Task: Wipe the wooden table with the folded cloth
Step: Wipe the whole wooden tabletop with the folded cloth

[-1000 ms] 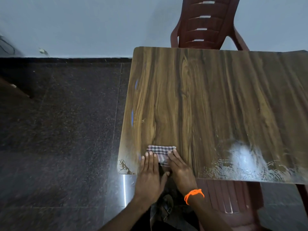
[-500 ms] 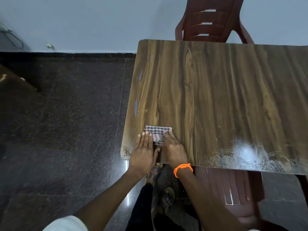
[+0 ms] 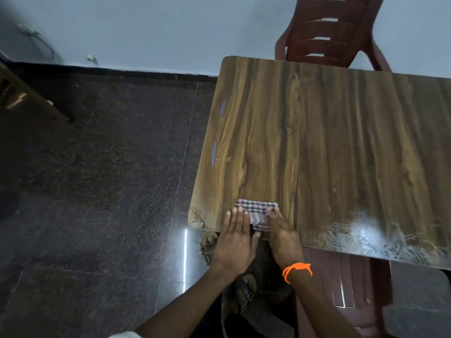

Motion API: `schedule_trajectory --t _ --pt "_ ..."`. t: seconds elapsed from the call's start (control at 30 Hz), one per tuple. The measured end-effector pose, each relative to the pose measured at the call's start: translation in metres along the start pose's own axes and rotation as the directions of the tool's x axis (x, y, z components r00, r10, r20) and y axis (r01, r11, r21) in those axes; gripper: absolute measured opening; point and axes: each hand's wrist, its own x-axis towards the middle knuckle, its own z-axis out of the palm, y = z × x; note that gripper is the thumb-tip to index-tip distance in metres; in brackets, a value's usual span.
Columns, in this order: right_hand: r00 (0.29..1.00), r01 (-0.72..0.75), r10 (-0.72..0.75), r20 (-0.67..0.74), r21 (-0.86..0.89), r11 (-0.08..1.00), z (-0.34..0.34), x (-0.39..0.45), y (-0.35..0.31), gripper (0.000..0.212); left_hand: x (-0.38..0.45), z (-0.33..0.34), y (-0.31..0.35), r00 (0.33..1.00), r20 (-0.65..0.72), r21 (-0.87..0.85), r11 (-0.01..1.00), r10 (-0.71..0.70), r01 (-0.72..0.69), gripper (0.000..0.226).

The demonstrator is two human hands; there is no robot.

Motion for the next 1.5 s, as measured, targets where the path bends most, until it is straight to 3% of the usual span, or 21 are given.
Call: schedule_trajectory --t 0.27,0.5,0.6,0.73,0.9,1.07,1.27,1.5 --pt "0.979 0.159 -0.154 0.135 -0.026 0.987 0.028 0.052 -0.07 0.046 -0.003 -0.017 -0.073 0.983 -0.078 -0.03 0.986 -0.167 0.165 0.069" --pt "0.932 0.283 -0.277 0.234 0.01 0.959 0.045 0.004 -0.092 0.042 -0.076 -0.001 -0.09 0.982 -0.11 -0.043 0.987 -0.156 0.152 0.062" --pt "0.949 0.249 -0.243 0.199 -0.006 0.969 0.038 -0.009 -0.069 0.041 -0.081 0.007 -0.065 0.988 -0.07 -0.053 0.989 -0.141 0.138 0.064" --pt "0.975 0.169 -0.165 0.152 -0.01 0.986 0.021 -0.002 -0.049 0.064 -0.065 0.01 -0.039 0.983 0.002 -0.09 0.979 -0.184 0.183 0.076" --pt "0.984 0.122 -0.127 0.122 0.048 0.991 0.021 0.044 -0.063 0.046 -0.02 -0.013 -0.048 0.958 -0.085 -0.115 0.957 -0.275 0.265 0.073" --pt "0.952 0.234 -0.233 0.199 0.016 0.972 0.045 0.072 -0.101 0.033 -0.008 -0.029 -0.091 0.925 -0.101 -0.109 0.928 -0.366 0.356 0.067" --pt "0.911 0.306 -0.298 0.284 0.019 0.952 0.05 0.035 -0.11 0.047 -0.054 -0.017 -0.103 0.957 0.0 -0.04 0.957 -0.289 0.289 0.067" --pt "0.965 0.237 -0.236 0.11 0.011 0.972 0.025 0.027 -0.085 0.042 -0.039 -0.022 -0.07 0.972 0.021 -0.016 0.972 -0.232 0.233 0.076"
